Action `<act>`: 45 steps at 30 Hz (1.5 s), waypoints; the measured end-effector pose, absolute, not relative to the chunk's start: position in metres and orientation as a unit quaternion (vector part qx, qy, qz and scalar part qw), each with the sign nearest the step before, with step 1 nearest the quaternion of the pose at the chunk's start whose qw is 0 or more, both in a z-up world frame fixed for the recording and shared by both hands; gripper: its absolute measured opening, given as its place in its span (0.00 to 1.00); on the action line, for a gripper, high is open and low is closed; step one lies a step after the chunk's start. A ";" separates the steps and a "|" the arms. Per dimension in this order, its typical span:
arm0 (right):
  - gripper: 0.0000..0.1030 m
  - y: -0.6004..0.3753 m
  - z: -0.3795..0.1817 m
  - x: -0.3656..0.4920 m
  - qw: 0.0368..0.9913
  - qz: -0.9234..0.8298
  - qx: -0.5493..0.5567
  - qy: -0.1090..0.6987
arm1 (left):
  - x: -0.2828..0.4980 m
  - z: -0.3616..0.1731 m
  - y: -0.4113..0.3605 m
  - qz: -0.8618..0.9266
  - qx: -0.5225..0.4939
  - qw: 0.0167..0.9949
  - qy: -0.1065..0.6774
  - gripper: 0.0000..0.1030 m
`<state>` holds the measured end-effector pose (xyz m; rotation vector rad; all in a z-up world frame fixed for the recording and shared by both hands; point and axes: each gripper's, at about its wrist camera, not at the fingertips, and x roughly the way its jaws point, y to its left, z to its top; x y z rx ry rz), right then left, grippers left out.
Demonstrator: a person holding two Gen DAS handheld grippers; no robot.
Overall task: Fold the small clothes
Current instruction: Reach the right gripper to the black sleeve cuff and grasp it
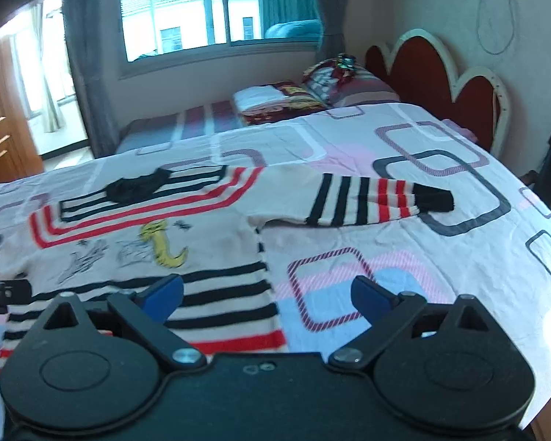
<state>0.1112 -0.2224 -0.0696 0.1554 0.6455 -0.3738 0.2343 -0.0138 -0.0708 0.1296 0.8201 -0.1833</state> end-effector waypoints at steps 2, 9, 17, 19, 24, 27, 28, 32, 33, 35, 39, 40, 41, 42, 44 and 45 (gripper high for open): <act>0.94 -0.225 -0.072 0.121 0.926 -0.191 0.073 0.318 | 0.247 -0.077 -0.019 -0.095 0.057 0.908 0.404 1.00; 0.87 -0.252 -0.082 0.155 0.916 -0.213 0.073 0.331 | 0.287 -0.096 -0.050 -0.100 0.057 0.904 0.412 1.00; 0.71 -0.330 -0.110 0.194 0.903 -0.220 0.109 0.352 | 0.329 -0.124 -0.099 -0.077 0.049 0.897 0.433 1.00; 0.70 -0.352 -0.118 0.202 0.899 -0.226 0.117 0.356 | 0.337 -0.132 -0.112 -0.078 0.050 0.894 0.438 1.00; 0.61 -0.406 -0.138 0.218 0.886 -0.238 0.150 0.368 | 0.361 -0.152 -0.149 -0.076 0.066 0.889 0.446 1.00; 0.60 -0.436 -0.148 0.226 0.877 -0.250 0.169 0.374 | 0.374 -0.160 -0.166 -0.075 0.071 0.888 0.447 1.00; 0.60 -0.444 -0.151 0.228 0.875 -0.254 0.171 0.375 | 0.378 -0.162 -0.171 -0.074 0.073 0.888 0.448 1.00; 0.60 -0.471 -0.163 0.238 0.865 -0.261 0.190 0.383 | 0.391 -0.169 -0.184 -0.070 0.075 0.886 0.453 1.00; 0.60 -0.477 -0.166 0.240 0.863 -0.262 0.198 0.384 | 0.394 -0.170 -0.186 -0.069 0.075 0.886 0.453 1.00; 0.60 -0.488 -0.172 0.243 0.858 -0.265 0.214 0.386 | 0.396 -0.171 -0.187 -0.066 0.078 0.887 0.450 1.00; 0.51 -0.505 -0.179 0.249 0.854 -0.269 0.234 0.379 | 0.404 -0.176 -0.187 -0.067 0.082 0.885 0.453 1.00; 0.50 -0.508 -0.179 0.251 0.854 -0.270 0.236 0.377 | 0.406 -0.177 -0.186 -0.067 0.084 0.885 0.452 1.00; 0.48 -0.511 -0.179 0.252 0.854 -0.272 0.238 0.375 | 0.407 -0.177 -0.186 -0.065 0.088 0.886 0.450 1.00; 0.47 -0.515 -0.180 0.254 0.853 -0.273 0.243 0.372 | 0.407 -0.177 -0.186 -0.062 0.092 0.887 0.448 1.00; 0.42 -0.522 -0.181 0.256 0.851 -0.277 0.259 0.364 | 0.408 -0.176 -0.184 -0.058 0.095 0.887 0.448 1.00; 0.35 -0.525 -0.181 0.257 0.851 -0.280 0.264 0.358 | 0.409 -0.176 -0.183 -0.057 0.094 0.887 0.449 1.00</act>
